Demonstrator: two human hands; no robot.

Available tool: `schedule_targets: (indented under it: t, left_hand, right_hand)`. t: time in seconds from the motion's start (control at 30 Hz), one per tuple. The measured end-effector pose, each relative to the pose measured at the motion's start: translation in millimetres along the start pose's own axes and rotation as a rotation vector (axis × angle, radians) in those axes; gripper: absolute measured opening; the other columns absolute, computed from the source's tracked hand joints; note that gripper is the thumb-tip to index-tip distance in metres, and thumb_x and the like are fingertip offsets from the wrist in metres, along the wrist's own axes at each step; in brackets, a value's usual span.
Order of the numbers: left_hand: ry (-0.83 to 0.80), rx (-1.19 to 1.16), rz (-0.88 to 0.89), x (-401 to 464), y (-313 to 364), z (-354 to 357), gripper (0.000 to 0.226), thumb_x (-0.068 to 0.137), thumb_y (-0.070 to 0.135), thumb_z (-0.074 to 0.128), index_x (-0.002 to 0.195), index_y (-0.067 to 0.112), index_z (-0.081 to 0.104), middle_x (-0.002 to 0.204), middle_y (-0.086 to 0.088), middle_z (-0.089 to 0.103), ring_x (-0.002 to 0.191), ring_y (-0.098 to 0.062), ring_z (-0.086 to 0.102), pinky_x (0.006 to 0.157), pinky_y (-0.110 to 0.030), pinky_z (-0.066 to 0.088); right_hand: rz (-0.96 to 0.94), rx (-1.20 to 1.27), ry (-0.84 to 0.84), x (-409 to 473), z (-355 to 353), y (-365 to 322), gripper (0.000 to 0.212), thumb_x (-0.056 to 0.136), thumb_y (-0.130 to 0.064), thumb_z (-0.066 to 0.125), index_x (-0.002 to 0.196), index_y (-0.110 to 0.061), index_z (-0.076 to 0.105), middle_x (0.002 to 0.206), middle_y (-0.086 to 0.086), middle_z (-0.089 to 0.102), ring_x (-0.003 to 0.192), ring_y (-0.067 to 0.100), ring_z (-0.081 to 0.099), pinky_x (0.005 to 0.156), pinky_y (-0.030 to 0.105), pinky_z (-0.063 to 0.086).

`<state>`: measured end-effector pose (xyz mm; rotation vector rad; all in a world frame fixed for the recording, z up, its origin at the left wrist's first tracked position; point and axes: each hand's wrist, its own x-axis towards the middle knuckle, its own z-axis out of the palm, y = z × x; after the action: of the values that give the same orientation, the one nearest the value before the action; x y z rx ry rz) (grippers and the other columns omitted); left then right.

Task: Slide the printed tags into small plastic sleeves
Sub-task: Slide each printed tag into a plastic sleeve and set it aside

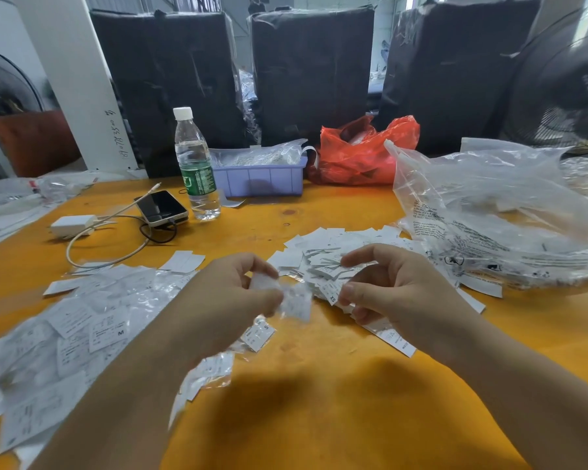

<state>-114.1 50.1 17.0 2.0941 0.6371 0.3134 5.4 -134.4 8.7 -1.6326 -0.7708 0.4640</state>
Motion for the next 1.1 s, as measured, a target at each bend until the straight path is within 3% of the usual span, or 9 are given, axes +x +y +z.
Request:
schedule_targets:
  t: [0.13,0.27,0.37,0.5,0.6,0.7,0.77,0.93,1.1]
  left_hand:
    - [0.136,0.324,-0.066,4,-11,-16,0.017,0.085,0.031,0.069,0.091,0.04,0.055,0.088,0.007,0.066,0.056,-0.008,0.058,0.041,-0.02,0.041]
    - [0.284,0.461,-0.171,8,-22,-33,0.031,0.078,0.029,0.071,0.106,0.034,0.058,0.087,0.012,0.053,0.075,-0.011,0.058,0.059,-0.025,0.045]
    - [0.359,0.633,-0.254,8,-28,-36,0.055,0.072,0.035,0.074,0.122,0.03,0.054,0.1,0.004,0.059,0.089,-0.02,0.062,0.074,-0.034,0.054]
    - [0.459,0.886,-0.19,8,-26,-21,0.073,0.072,0.047,0.074,0.135,0.028,0.042,0.13,-0.005,0.048,0.118,-0.03,0.045,0.088,-0.043,0.045]
    - [0.375,0.818,-0.021,5,-17,0,0.059,0.08,0.049,0.069,0.132,0.035,0.046,0.131,0.003,0.048,0.119,-0.022,0.043,0.095,-0.039,0.042]
    - [0.254,0.676,0.168,-4,-6,24,0.035,0.085,0.048,0.063,0.118,0.039,0.057,0.119,0.012,0.053,0.115,-0.014,0.045,0.098,-0.035,0.04]
    - [0.196,0.592,0.265,-11,-1,36,0.027,0.086,0.047,0.061,0.111,0.038,0.059,0.111,0.015,0.054,0.112,-0.011,0.046,0.097,-0.034,0.041]
    - [0.08,0.467,0.364,-15,2,52,0.021,0.085,0.047,0.062,0.105,0.039,0.06,0.103,0.02,0.055,0.102,-0.002,0.048,0.086,-0.024,0.043]
    - [0.138,0.505,0.473,1,31,84,0.027,0.092,0.035,0.056,0.119,0.029,0.06,0.115,0.012,0.057,0.111,-0.012,0.049,0.09,-0.028,0.044]
  right_hand:
    - [-0.006,-0.058,-0.017,1,1,2,0.019,0.086,-0.005,0.07,0.1,-0.016,0.064,0.078,0.012,0.072,0.061,0.016,0.062,0.063,0.033,0.055]
    - [-0.023,-0.096,-0.009,1,1,2,0.016,0.086,-0.007,0.07,0.099,-0.015,0.065,0.078,0.011,0.072,0.062,0.017,0.063,0.069,0.044,0.057]
    - [-0.035,-0.129,0.006,2,0,5,0.013,0.085,-0.009,0.07,0.095,-0.015,0.066,0.079,0.013,0.072,0.065,0.024,0.063,0.073,0.051,0.055]
    - [-0.103,-0.253,0.057,4,-4,10,0.008,0.085,-0.017,0.071,0.09,-0.022,0.069,0.079,0.003,0.072,0.074,0.022,0.068,0.073,0.039,0.056]
    - [-0.186,-0.514,0.222,8,-11,16,0.002,0.086,-0.025,0.069,0.085,-0.026,0.068,0.071,-0.008,0.067,0.067,0.007,0.063,0.063,0.022,0.051]
    - [-0.114,-0.826,0.299,16,-22,21,0.018,0.088,-0.03,0.064,0.102,-0.02,0.066,0.097,-0.005,0.065,0.096,0.014,0.058,0.076,0.031,0.047]
    - [-0.058,-0.935,0.293,20,-28,24,0.029,0.088,-0.031,0.063,0.114,-0.018,0.062,0.116,0.0,0.058,0.118,0.021,0.043,0.084,0.032,0.035]
    - [-0.146,-0.981,0.518,26,-48,19,0.027,0.086,-0.023,0.06,0.11,-0.013,0.066,0.122,0.007,0.06,0.117,0.03,0.043,0.095,0.042,0.034]
    - [-0.008,-1.133,0.512,35,-63,25,0.036,0.089,-0.025,0.053,0.121,-0.01,0.061,0.123,0.011,0.056,0.117,0.031,0.044,0.107,0.045,0.029]
